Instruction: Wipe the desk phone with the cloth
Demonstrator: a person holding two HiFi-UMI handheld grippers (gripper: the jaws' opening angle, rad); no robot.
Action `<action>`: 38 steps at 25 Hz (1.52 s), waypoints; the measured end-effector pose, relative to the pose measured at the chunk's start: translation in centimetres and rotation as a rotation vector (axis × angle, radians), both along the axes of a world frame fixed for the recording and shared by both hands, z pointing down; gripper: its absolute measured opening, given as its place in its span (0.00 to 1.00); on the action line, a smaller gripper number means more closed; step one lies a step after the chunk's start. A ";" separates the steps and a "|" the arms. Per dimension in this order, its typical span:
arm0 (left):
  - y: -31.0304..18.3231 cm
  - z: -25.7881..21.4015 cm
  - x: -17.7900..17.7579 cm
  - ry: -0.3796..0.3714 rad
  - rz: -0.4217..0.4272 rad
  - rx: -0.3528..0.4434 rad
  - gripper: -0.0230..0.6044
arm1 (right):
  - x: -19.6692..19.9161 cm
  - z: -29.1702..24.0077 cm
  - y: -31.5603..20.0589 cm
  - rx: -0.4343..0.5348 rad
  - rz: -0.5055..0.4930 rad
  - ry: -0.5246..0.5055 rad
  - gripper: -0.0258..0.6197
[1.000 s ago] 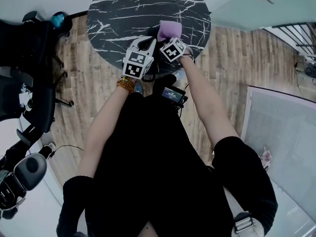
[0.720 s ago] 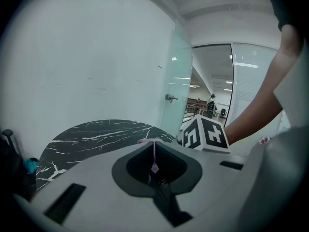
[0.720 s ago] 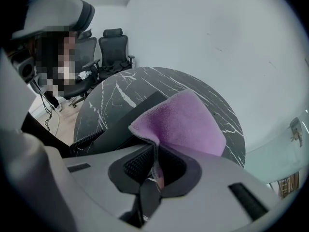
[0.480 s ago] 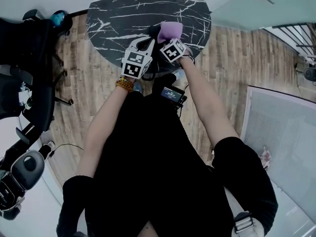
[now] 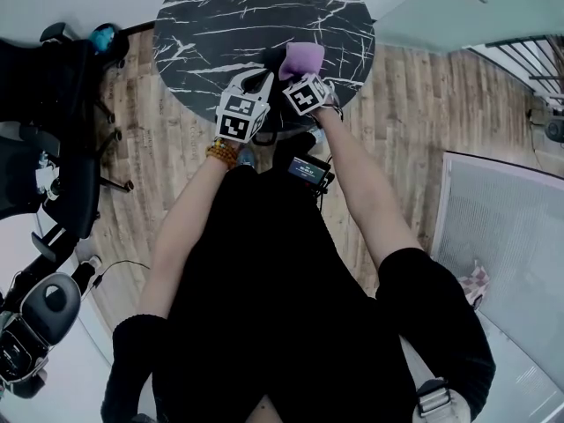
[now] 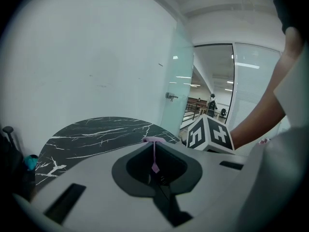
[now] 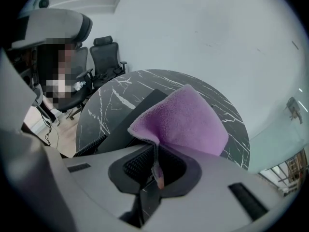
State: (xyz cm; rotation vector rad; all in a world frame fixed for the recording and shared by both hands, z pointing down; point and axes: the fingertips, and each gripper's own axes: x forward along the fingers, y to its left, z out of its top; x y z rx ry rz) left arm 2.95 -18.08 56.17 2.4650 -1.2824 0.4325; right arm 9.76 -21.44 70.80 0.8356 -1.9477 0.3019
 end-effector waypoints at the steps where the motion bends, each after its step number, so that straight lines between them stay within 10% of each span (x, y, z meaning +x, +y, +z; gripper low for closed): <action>1: 0.0 0.1 0.0 0.000 -0.002 -0.004 0.07 | 0.1 0.0 0.0 0.002 0.025 -0.018 0.12; 38: 1.3 3.3 0.7 -0.030 0.043 -0.076 0.07 | -0.1 2.0 5.0 -0.060 0.172 -0.155 0.12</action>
